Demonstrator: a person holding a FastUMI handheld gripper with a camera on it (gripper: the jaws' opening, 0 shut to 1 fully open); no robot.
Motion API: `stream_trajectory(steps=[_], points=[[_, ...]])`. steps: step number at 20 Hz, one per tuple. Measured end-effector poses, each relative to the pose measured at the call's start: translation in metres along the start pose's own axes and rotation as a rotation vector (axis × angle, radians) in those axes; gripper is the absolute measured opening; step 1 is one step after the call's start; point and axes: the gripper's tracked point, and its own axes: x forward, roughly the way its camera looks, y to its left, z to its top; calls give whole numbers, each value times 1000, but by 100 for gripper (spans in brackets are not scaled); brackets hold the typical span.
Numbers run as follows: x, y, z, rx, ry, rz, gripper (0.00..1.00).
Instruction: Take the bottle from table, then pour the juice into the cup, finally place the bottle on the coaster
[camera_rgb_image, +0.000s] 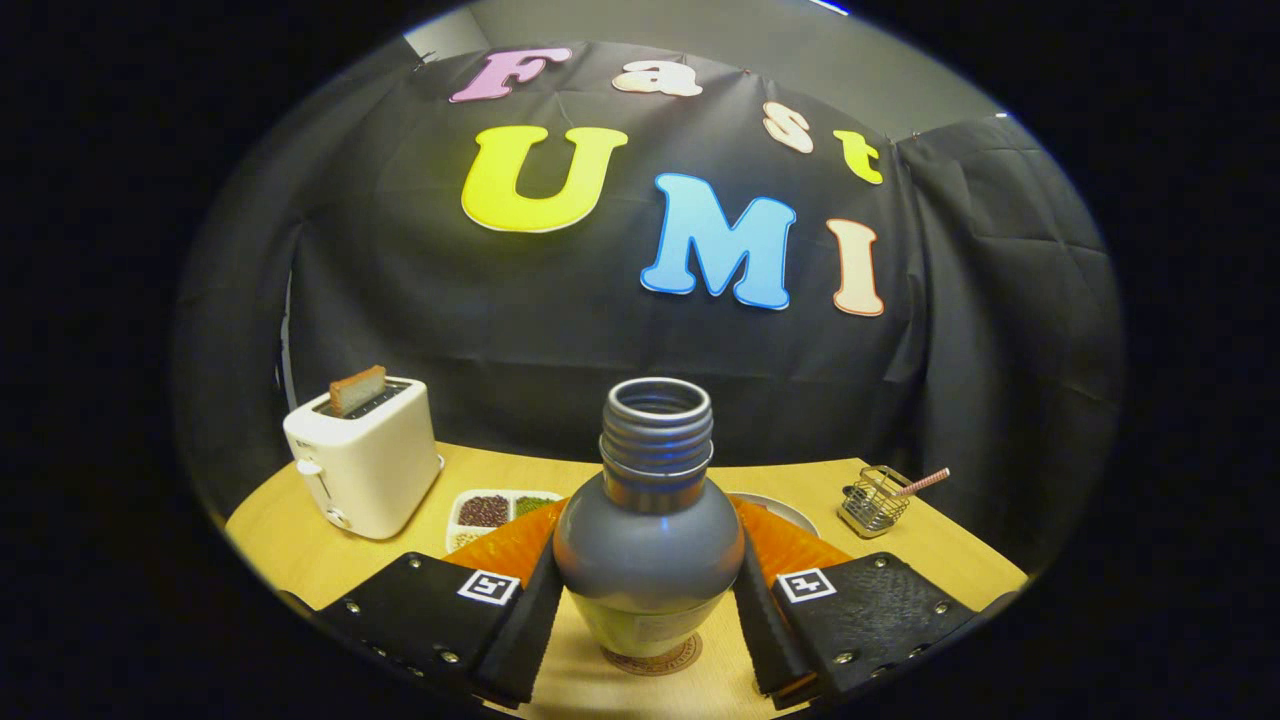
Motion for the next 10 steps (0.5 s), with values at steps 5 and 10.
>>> stream_trajectory(steps=[5,10], points=[[19,-6,-37,33,75,-3,79],[30,-8,-51,57,81,1,79]])
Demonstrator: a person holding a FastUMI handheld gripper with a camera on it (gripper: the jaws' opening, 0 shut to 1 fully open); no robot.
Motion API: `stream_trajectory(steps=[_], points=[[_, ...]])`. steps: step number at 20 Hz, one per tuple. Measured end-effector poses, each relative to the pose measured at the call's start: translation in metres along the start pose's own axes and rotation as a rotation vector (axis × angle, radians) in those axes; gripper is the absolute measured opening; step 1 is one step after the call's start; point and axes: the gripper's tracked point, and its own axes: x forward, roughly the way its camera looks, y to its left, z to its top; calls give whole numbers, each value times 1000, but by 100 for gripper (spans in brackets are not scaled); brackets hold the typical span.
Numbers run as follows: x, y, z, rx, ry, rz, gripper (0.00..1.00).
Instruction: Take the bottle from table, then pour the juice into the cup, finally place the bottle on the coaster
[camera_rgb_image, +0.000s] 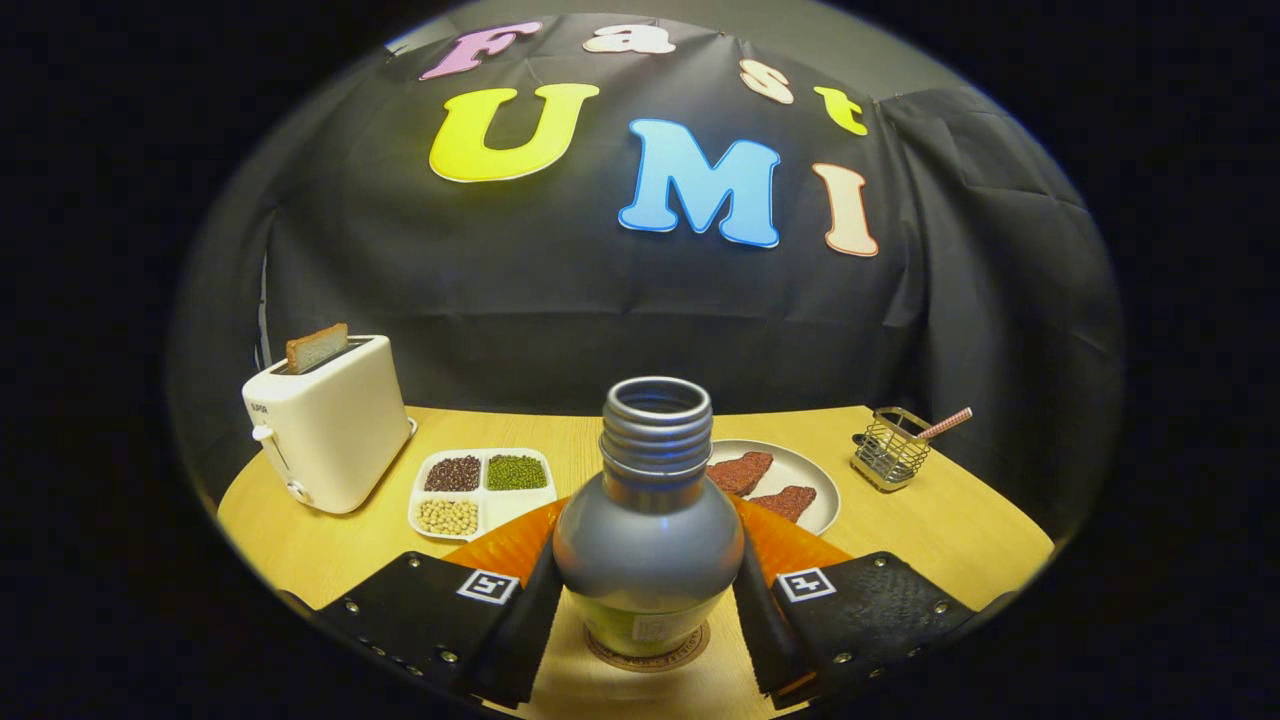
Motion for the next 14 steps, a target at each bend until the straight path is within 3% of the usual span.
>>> stream_trajectory(steps=[6,9,11,13,14], points=[[5,-3,-13,1,-8,2,79],[3,6,-27,10,10,42,79],[0,3,-26,19,0,32,85],[5,-8,-29,1,7,-22,99],[6,-8,-32,-12,17,-24,99]])
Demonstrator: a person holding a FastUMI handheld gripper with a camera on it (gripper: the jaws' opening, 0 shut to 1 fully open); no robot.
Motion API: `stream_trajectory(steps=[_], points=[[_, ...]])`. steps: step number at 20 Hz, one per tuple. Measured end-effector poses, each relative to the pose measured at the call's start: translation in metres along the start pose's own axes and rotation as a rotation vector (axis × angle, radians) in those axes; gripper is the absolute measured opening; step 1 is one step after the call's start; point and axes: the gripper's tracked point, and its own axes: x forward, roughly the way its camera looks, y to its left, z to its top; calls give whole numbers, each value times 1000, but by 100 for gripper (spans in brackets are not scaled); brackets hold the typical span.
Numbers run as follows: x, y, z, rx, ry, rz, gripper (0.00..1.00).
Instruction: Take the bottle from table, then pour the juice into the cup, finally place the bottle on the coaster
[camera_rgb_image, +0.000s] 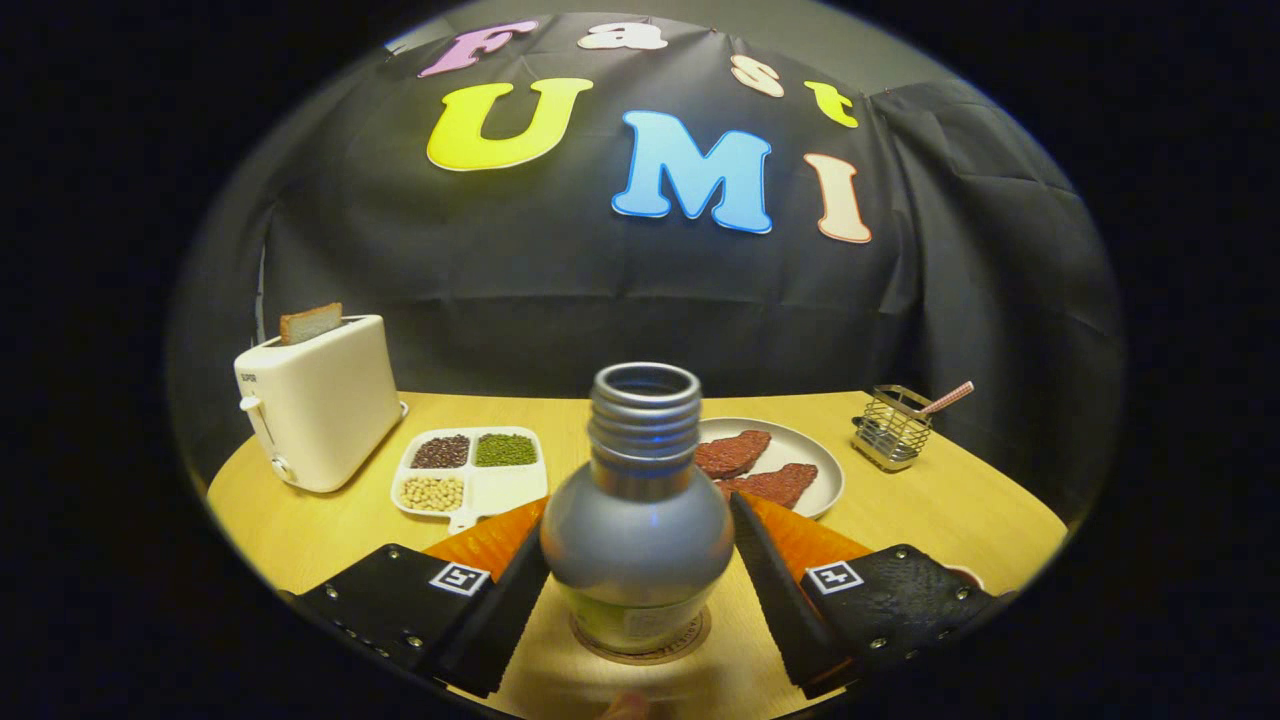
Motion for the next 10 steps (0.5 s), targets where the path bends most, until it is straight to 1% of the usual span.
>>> stream_trajectory(steps=[3,6,10], points=[[-3,14,2,-3,0,69,100],[-14,6,23,11,-63,64,98],[-40,-6,68,75,-166,54,97]])
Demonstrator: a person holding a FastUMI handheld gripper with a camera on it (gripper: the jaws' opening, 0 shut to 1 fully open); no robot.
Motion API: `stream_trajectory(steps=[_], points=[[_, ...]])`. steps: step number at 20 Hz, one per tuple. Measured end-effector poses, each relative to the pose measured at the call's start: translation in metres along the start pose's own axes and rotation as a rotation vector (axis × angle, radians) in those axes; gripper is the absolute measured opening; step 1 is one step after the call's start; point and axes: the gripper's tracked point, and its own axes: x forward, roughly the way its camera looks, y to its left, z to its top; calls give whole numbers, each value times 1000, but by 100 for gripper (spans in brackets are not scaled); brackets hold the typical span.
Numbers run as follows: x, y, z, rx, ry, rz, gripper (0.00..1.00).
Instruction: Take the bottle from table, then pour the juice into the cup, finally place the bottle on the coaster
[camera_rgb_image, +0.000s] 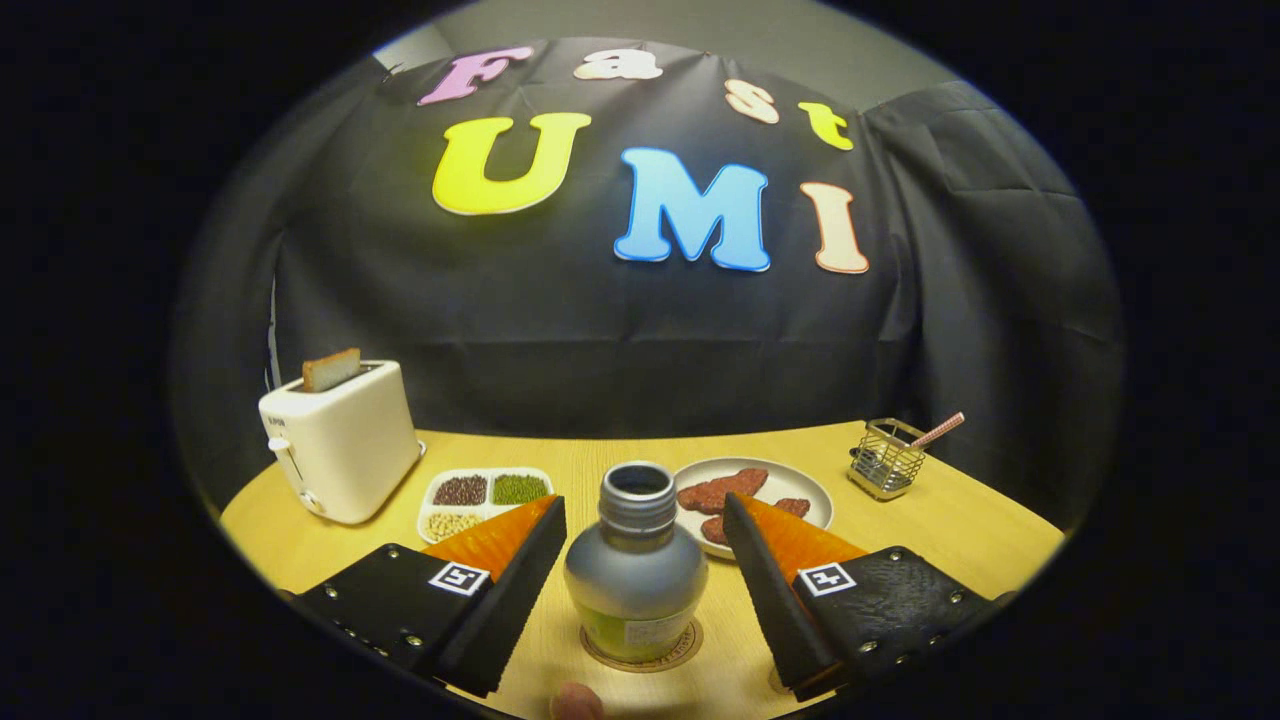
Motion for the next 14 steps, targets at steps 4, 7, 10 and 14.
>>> stream_trajectory(steps=[4,7,10,14], points=[[-26,4,71,17,-78,71,96],[-50,7,128,21,-91,123,96],[-79,24,187,-9,-98,211,97],[-118,31,267,14,-153,249,96]])
